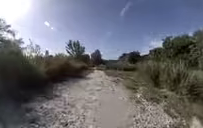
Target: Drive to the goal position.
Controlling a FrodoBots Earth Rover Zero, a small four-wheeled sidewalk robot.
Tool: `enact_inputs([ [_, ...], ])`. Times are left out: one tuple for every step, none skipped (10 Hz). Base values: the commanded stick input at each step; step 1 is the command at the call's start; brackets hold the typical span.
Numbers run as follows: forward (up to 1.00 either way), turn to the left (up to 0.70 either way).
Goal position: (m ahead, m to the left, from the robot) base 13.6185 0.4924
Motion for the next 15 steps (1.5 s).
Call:
enact_inputs([
  [0.85, 0.00],
  [0.85, 0.00],
  [0.85, 0.00],
  [0.85, 0.00],
  [0.85, 0.00],
  [0.85, 0.00],
  [0.85, 0.00],
  [0.85, 0.00],
  [0.85, 0.00],
  [0.85, 0.00],
  [0.85, 0.00],
  [0.85, 0.00],
  [0.85, 0.00],
  [0.85, 0.00],
  [0.85, 0.00],
])
